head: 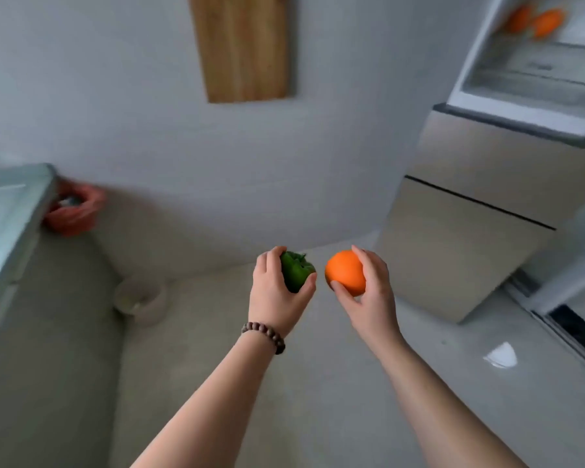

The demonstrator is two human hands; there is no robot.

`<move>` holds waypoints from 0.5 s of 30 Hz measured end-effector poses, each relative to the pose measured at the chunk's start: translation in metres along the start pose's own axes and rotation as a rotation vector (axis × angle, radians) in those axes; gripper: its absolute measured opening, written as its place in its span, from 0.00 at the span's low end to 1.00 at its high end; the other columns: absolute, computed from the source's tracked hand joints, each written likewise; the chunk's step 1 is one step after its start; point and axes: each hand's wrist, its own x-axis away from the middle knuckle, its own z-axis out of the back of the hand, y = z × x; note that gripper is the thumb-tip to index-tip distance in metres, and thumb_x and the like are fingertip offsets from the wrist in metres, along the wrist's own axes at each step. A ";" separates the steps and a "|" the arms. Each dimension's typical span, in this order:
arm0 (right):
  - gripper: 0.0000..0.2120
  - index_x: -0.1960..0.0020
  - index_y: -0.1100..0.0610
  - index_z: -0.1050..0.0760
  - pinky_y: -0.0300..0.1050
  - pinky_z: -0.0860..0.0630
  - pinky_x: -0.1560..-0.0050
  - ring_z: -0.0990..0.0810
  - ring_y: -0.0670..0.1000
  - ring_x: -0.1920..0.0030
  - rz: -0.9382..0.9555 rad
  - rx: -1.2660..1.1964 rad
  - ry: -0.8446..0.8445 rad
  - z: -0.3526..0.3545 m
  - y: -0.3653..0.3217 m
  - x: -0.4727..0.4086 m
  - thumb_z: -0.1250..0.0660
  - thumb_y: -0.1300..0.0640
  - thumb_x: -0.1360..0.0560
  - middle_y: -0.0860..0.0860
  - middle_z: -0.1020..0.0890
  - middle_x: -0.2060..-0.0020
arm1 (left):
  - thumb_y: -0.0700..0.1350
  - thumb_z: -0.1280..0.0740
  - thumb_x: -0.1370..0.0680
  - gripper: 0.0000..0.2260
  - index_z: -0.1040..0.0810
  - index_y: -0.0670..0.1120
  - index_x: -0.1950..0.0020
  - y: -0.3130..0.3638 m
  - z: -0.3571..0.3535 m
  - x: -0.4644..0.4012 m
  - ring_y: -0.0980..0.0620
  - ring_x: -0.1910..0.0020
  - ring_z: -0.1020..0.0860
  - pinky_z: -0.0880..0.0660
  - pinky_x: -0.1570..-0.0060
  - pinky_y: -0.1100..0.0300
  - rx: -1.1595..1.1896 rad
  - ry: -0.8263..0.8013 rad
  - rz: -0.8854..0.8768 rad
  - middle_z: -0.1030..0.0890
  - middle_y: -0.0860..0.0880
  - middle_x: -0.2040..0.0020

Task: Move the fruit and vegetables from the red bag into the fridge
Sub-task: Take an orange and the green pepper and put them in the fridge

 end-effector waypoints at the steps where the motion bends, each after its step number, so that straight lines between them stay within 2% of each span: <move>1: 0.30 0.32 0.56 0.33 0.42 0.31 0.41 0.33 0.45 0.38 -0.018 0.013 0.035 0.023 0.017 -0.010 0.26 0.61 0.31 0.45 0.34 0.39 | 0.54 0.29 0.30 0.27 0.33 0.49 0.35 0.018 -0.027 -0.009 0.54 0.40 0.29 0.33 0.46 0.65 0.013 -0.042 -0.032 0.31 0.52 0.40; 7: 0.30 0.32 0.54 0.33 0.41 0.31 0.40 0.33 0.44 0.39 -0.106 0.105 0.269 0.138 0.093 -0.058 0.27 0.59 0.31 0.45 0.35 0.39 | 0.55 0.29 0.30 0.28 0.35 0.50 0.34 0.109 -0.155 -0.056 0.54 0.42 0.28 0.30 0.46 0.63 0.096 -0.206 -0.185 0.31 0.52 0.40; 10: 0.30 0.32 0.53 0.33 0.39 0.32 0.41 0.33 0.44 0.39 -0.130 0.136 0.340 0.173 0.119 -0.074 0.27 0.58 0.30 0.44 0.35 0.39 | 0.55 0.29 0.30 0.28 0.35 0.49 0.34 0.138 -0.199 -0.071 0.53 0.42 0.28 0.31 0.47 0.64 0.124 -0.245 -0.229 0.31 0.52 0.41; 13: 0.30 0.31 0.51 0.34 0.31 0.33 0.44 0.33 0.43 0.40 -0.149 0.154 0.387 0.197 0.142 -0.090 0.27 0.57 0.30 0.44 0.35 0.39 | 0.55 0.29 0.30 0.29 0.35 0.49 0.33 0.156 -0.233 -0.086 0.54 0.43 0.27 0.31 0.48 0.64 0.147 -0.279 -0.269 0.31 0.53 0.41; 15: 0.30 0.31 0.50 0.35 0.31 0.33 0.46 0.33 0.43 0.40 -0.162 0.161 0.401 0.207 0.155 -0.103 0.27 0.57 0.30 0.43 0.35 0.38 | 0.55 0.29 0.30 0.29 0.35 0.48 0.33 0.165 -0.252 -0.099 0.54 0.43 0.28 0.31 0.49 0.64 0.162 -0.291 -0.282 0.32 0.54 0.41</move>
